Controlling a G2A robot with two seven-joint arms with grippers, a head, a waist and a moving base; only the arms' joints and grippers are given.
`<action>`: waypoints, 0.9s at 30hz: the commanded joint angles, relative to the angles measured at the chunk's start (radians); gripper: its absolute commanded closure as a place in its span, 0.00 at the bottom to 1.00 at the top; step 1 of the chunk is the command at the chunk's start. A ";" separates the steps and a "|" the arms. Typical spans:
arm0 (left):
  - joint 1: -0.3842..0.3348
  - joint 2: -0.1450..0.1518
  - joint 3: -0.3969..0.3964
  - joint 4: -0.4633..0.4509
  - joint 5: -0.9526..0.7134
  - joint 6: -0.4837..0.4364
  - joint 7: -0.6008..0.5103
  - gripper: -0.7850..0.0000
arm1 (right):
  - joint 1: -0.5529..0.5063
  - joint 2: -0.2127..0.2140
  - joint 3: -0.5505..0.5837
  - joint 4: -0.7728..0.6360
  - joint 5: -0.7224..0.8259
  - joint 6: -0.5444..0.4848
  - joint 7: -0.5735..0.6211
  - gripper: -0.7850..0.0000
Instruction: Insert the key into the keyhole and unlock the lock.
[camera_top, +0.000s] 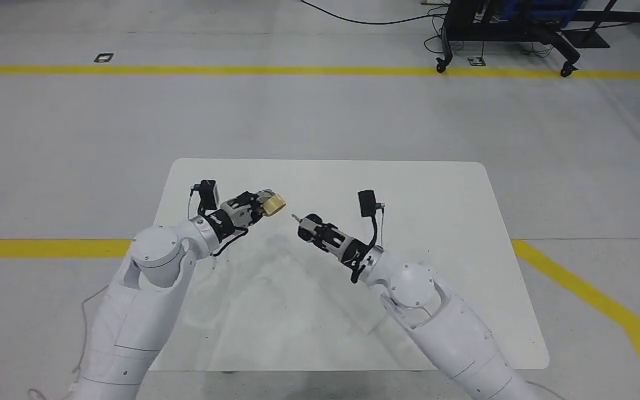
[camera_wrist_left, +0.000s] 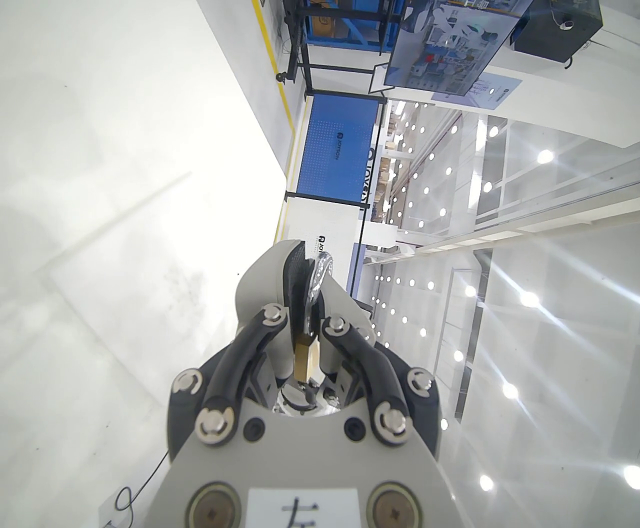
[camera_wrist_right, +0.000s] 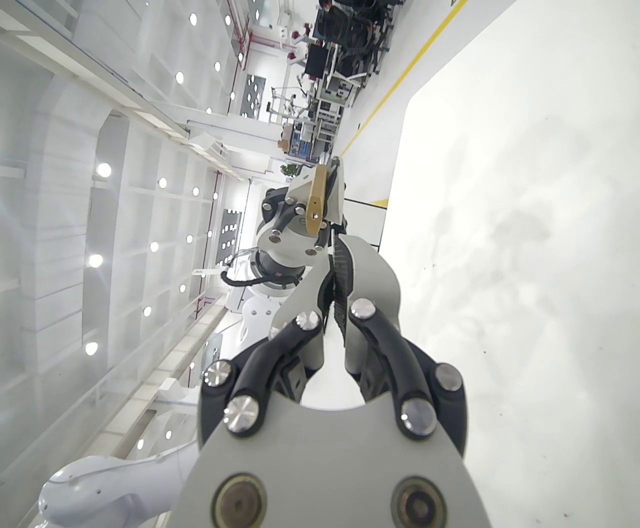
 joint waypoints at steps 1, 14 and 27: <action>0.001 -0.001 0.000 0.001 -0.018 0.003 -0.004 1.00 | -0.004 -0.006 -0.012 -0.007 -0.003 0.006 -0.041 1.00; 0.010 0.001 0.008 -0.015 0.000 -0.008 0.010 1.00 | 0.015 -0.038 -0.079 0.010 -0.022 -0.015 -0.124 1.00; 0.014 0.003 0.013 -0.020 0.009 -0.016 0.016 1.00 | 0.010 -0.049 -0.060 0.030 -0.025 -0.011 -0.147 1.00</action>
